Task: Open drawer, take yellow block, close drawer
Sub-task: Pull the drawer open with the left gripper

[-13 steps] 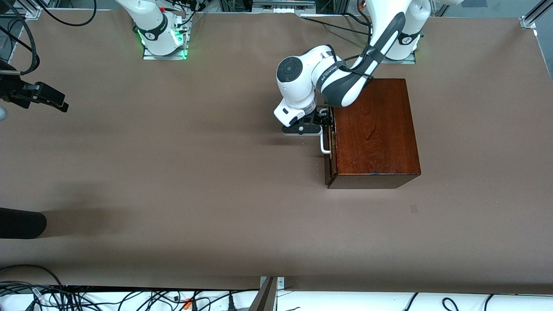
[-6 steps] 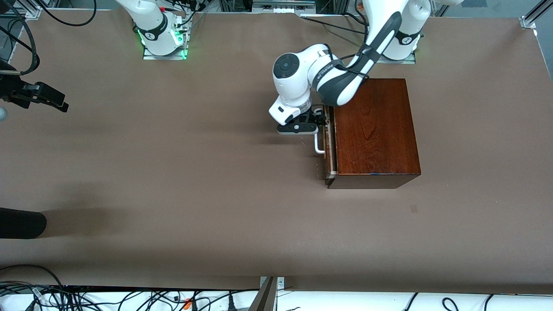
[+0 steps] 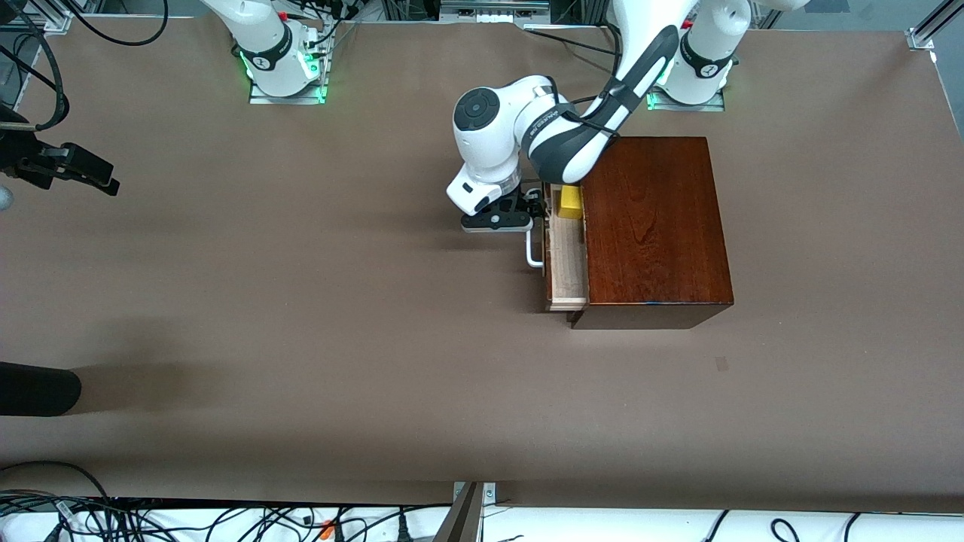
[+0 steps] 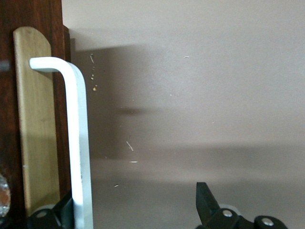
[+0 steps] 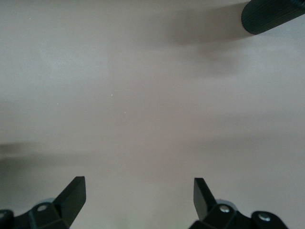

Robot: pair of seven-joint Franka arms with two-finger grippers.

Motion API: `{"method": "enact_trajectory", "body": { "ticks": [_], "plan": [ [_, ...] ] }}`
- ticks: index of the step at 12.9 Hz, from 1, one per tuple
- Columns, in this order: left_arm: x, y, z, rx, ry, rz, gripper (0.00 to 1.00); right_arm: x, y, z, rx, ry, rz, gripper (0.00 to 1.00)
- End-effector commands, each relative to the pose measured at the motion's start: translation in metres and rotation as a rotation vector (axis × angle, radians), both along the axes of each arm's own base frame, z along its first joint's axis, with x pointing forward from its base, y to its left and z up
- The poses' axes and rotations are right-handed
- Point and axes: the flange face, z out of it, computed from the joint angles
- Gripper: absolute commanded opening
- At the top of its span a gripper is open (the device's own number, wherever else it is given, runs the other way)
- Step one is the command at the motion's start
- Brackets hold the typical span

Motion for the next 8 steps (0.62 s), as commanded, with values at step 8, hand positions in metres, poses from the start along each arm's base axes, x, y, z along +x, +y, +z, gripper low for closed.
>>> {"method": "enact_trajectory", "body": {
  "ticks": [8],
  "plan": [
    [-0.002, -0.050, -0.006, -0.120, 0.005, -0.010, 1.00, -0.002, 0.000, 0.006, 0.014, -0.008, -0.003, 1.00]
  ]
}}
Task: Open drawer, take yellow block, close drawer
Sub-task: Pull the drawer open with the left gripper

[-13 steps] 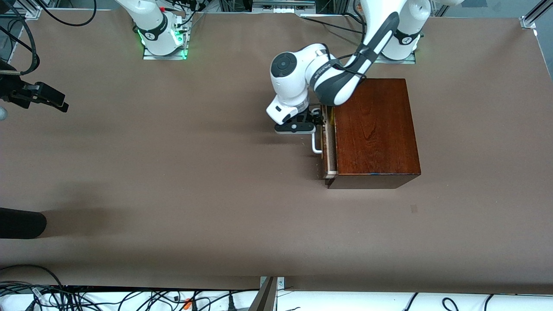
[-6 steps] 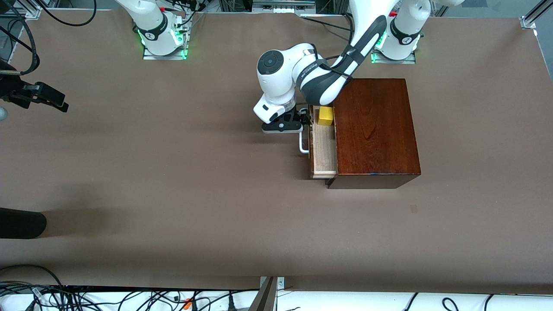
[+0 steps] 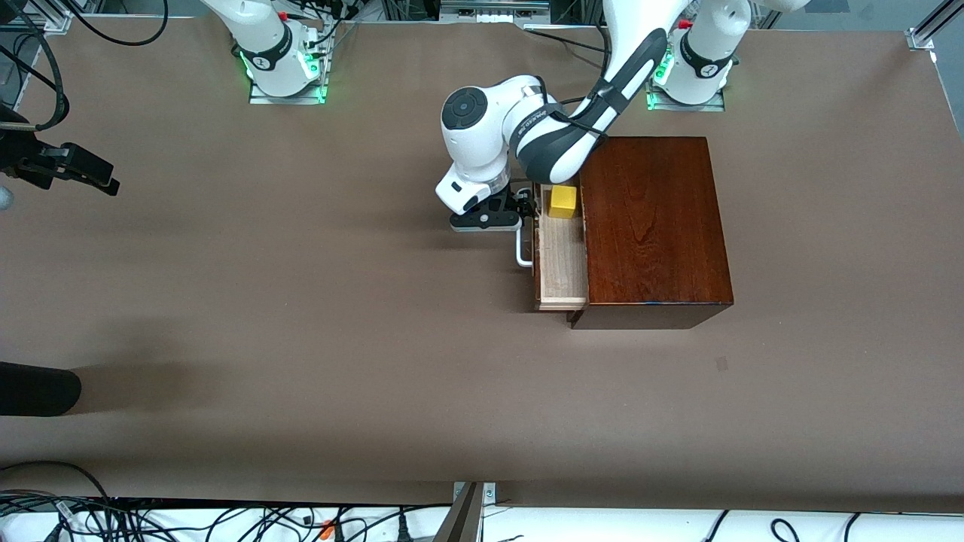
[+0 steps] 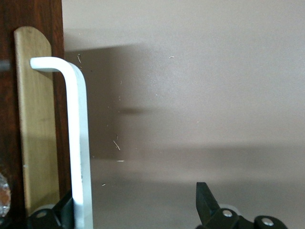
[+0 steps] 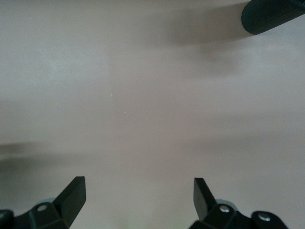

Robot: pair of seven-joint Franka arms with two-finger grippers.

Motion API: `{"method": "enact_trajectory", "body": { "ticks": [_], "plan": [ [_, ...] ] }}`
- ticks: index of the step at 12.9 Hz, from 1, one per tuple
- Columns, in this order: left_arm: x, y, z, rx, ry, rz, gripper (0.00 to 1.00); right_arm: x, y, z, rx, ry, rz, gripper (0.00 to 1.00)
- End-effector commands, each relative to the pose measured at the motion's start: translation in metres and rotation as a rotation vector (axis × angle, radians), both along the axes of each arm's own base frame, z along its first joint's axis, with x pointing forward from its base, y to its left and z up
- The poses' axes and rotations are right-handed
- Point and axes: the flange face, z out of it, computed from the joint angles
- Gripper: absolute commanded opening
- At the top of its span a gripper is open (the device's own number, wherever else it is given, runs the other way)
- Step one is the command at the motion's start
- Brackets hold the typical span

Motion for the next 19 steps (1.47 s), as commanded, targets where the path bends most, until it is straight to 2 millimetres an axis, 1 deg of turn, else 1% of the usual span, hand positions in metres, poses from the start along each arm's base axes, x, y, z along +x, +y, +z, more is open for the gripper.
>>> {"method": "enact_trajectory", "body": {
  "ticks": [1, 4, 7, 8, 9, 10, 11, 13, 15, 17, 18, 19],
  "plan": [
    [0.001, -0.036, -0.003, -0.117, -0.003, -0.009, 1.00, -0.002, 0.000, 0.006, 0.014, -0.008, -0.003, 1.00],
    [0.002, -0.034, 0.002, -0.109, -0.013, -0.023, 1.00, -0.002, 0.000, 0.006, 0.014, -0.008, -0.003, 1.00],
    [-0.003, -0.031, 0.006, -0.059, 0.000, -0.033, 1.00, -0.002, 0.000, 0.006, 0.014, -0.007, -0.003, 1.00],
    [-0.005, -0.030, 0.013, -0.043, 0.005, -0.032, 1.00, -0.002, 0.000, 0.006, 0.014, -0.007, -0.003, 1.00],
    [-0.004, -0.029, 0.028, -0.036, 0.000, -0.028, 1.00, -0.002, 0.000, 0.006, 0.014, -0.008, -0.003, 1.00],
    [-0.004, -0.024, 0.038, -0.010, 0.008, -0.022, 1.00, -0.002, 0.000, 0.006, 0.014, -0.007, -0.003, 1.00],
    [-0.002, -0.022, 0.054, 0.006, 0.008, -0.028, 1.00, -0.002, 0.000, 0.006, 0.014, -0.008, -0.003, 1.00],
    [0.000, -0.017, 0.076, 0.046, 0.038, -0.058, 1.00, -0.002, 0.000, 0.006, 0.014, -0.008, -0.003, 1.00],
    [0.001, -0.008, 0.109, 0.079, 0.048, -0.062, 1.00, -0.002, 0.000, 0.006, 0.014, -0.008, -0.003, 1.00],
    [0.007, 0.013, 0.149, 0.096, 0.044, -0.064, 1.00, -0.002, 0.000, 0.006, 0.014, -0.008, -0.003, 1.00],
    [0.018, 0.033, 0.167, 0.106, 0.045, -0.049, 1.00, -0.002, 0.001, 0.006, 0.014, -0.007, -0.002, 1.00],
    [0.023, 0.050, 0.181, 0.116, 0.055, -0.038, 1.00, -0.002, 0.002, 0.007, 0.015, -0.011, -0.001, 1.00]
  ]
}}
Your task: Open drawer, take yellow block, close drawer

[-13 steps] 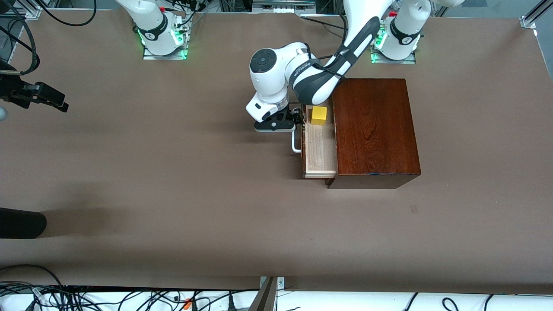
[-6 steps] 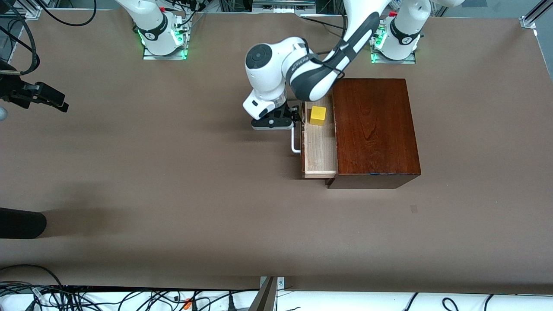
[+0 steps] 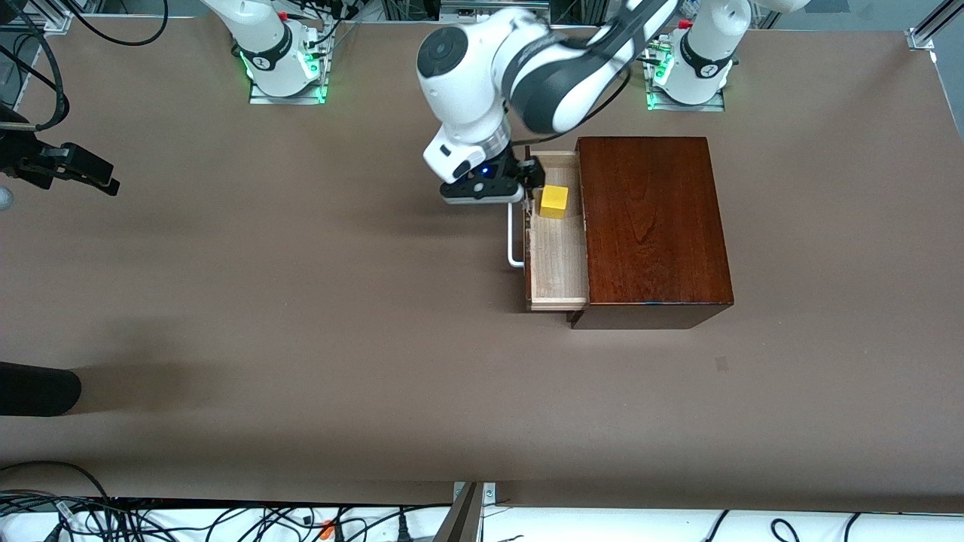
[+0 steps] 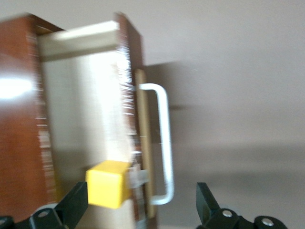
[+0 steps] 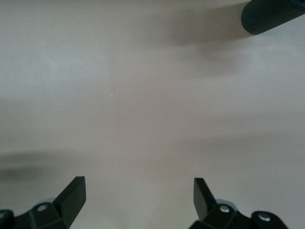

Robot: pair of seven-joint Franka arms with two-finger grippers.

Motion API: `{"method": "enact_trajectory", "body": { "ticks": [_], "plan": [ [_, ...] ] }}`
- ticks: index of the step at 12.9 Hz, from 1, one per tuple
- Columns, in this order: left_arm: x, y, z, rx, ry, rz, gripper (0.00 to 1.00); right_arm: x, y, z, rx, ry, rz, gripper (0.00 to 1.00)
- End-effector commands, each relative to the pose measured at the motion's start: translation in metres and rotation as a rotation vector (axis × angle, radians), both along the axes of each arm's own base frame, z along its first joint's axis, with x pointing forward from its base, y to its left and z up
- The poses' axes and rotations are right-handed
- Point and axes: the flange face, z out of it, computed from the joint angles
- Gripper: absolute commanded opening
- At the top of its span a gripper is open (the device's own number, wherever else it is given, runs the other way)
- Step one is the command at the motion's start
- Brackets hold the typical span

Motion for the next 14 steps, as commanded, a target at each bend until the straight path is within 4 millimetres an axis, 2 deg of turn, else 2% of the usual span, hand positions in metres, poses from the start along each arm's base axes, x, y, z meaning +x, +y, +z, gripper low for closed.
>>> {"method": "enact_trajectory", "body": {
  "ticks": [1, 3, 6, 8, 9, 10, 11, 12, 14],
  "plan": [
    [0.022, 0.056, 0.049, -0.011, 0.046, 0.032, 1.00, -0.002, 0.003, 0.007, 0.017, -0.014, -0.003, 1.00],
    [0.056, 0.116, 0.080, -0.079, 0.093, 0.055, 1.00, -0.002, 0.015, 0.009, 0.033, -0.018, 0.007, 1.00],
    [0.087, 0.193, 0.116, -0.137, 0.106, 0.082, 1.00, -0.005, 0.058, 0.013, 0.066, -0.018, -0.078, 1.00],
    [0.096, 0.244, 0.141, -0.172, 0.119, 0.095, 1.00, -0.010, 0.102, 0.013, 0.062, -0.014, -0.213, 1.00],
    [0.104, 0.272, 0.143, -0.189, 0.149, 0.090, 1.00, -0.014, 0.125, 0.013, 0.059, -0.012, -0.282, 1.00],
    [0.109, 0.303, 0.155, -0.226, 0.149, 0.074, 1.00, -0.020, 0.155, 0.012, 0.053, -0.009, -0.333, 1.00],
    [0.107, 0.317, 0.162, -0.238, 0.150, 0.028, 1.00, -0.026, 0.179, 0.011, 0.048, -0.009, -0.364, 1.00],
    [0.112, 0.347, 0.163, -0.251, 0.152, 0.037, 1.00, -0.032, 0.203, 0.007, 0.046, 0.000, -0.416, 1.00],
    [0.104, 0.390, 0.173, -0.277, 0.140, 0.043, 1.00, -0.040, 0.246, 0.000, 0.057, 0.004, -0.572, 1.00]
  ]
}}
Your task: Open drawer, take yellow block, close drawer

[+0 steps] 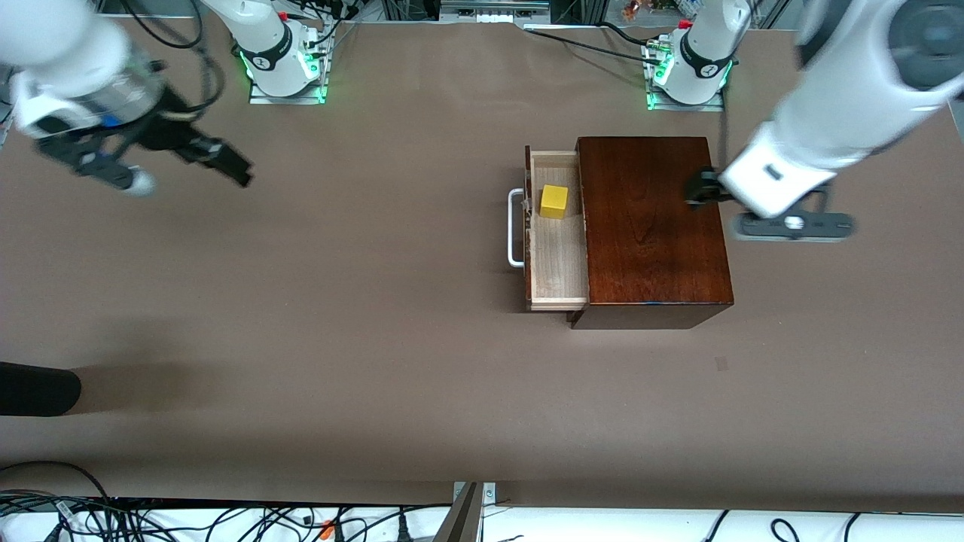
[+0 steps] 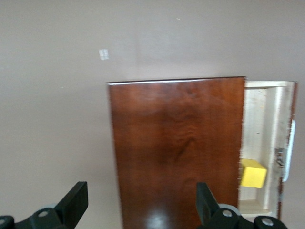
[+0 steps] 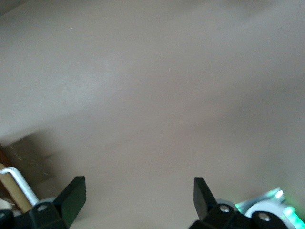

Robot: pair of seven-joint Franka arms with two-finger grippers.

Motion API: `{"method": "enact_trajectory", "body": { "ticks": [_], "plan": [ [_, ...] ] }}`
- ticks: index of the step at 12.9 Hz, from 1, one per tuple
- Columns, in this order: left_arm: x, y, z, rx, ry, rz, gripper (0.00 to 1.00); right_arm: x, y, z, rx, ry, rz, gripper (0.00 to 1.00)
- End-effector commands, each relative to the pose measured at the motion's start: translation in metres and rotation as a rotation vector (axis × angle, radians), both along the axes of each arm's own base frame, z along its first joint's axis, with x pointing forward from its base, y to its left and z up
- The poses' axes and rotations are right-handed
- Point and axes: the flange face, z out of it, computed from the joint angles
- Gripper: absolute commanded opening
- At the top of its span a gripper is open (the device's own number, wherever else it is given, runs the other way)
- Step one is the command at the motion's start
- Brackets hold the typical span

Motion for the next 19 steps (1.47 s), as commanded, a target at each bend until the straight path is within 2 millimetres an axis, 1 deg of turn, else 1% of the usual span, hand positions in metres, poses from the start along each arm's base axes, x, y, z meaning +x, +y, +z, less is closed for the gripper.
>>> {"method": "enact_trajectory", "body": {
  "ticks": [1, 2, 3, 4, 5, 6, 7, 9, 11, 14, 16, 18, 19],
  "plan": [
    [-0.025, 0.051, 0.014, -0.041, -0.007, -0.021, 1.00, -0.011, 0.057, -0.007, 0.021, -0.006, -0.189, 1.00],
    [-0.030, 0.069, 0.014, -0.050, -0.016, -0.054, 1.00, -0.017, 0.078, -0.011, 0.027, -0.007, -0.248, 1.00],
    [-0.036, 0.079, 0.014, -0.054, -0.029, -0.084, 1.00, -0.023, 0.103, -0.019, 0.034, -0.001, -0.313, 1.00],
    [-0.044, 0.087, 0.014, -0.055, -0.042, -0.079, 1.00, -0.029, 0.125, -0.025, 0.044, 0.002, -0.405, 1.00],
    [-0.052, 0.091, 0.014, -0.055, -0.068, -0.063, 1.00, -0.037, 0.152, -0.035, 0.051, 0.010, -0.503, 1.00],
    [-0.051, 0.092, 0.016, -0.056, -0.099, -0.061, 1.00, -0.046, 0.181, -0.045, 0.063, 0.011, -0.582, 1.00],
    [-0.048, 0.096, 0.016, -0.057, -0.111, -0.064, 1.00, -0.055, 0.203, -0.054, 0.074, 0.021, -0.653, 1.00],
    [-0.052, 0.101, 0.016, -0.048, -0.080, -0.059, 1.00, -0.071, 0.246, -0.074, 0.101, 0.033, -0.776, 1.00],
    [-0.044, 0.103, 0.015, -0.042, -0.069, -0.055, 1.00, -0.088, 0.292, -0.091, 0.130, 0.030, -0.878, 1.00],
    [-0.043, 0.103, 0.016, -0.042, -0.071, -0.055, 1.00, -0.094, 0.343, -0.119, 0.115, 0.003, -1.000, 1.00],
    [-0.043, 0.101, 0.016, -0.042, -0.069, -0.058, 1.00, -0.092, 0.368, -0.136, 0.121, 0.022, -1.101, 1.00],
    [-0.044, 0.100, 0.017, -0.042, -0.069, -0.060, 1.00, -0.089, 0.389, -0.153, 0.141, 0.032, -1.181, 1.00],
    [-0.044, 0.100, 0.016, -0.042, -0.067, -0.060, 1.00, -0.092, 0.399, -0.163, 0.145, 0.033, -1.194, 1.00]
  ]
}}
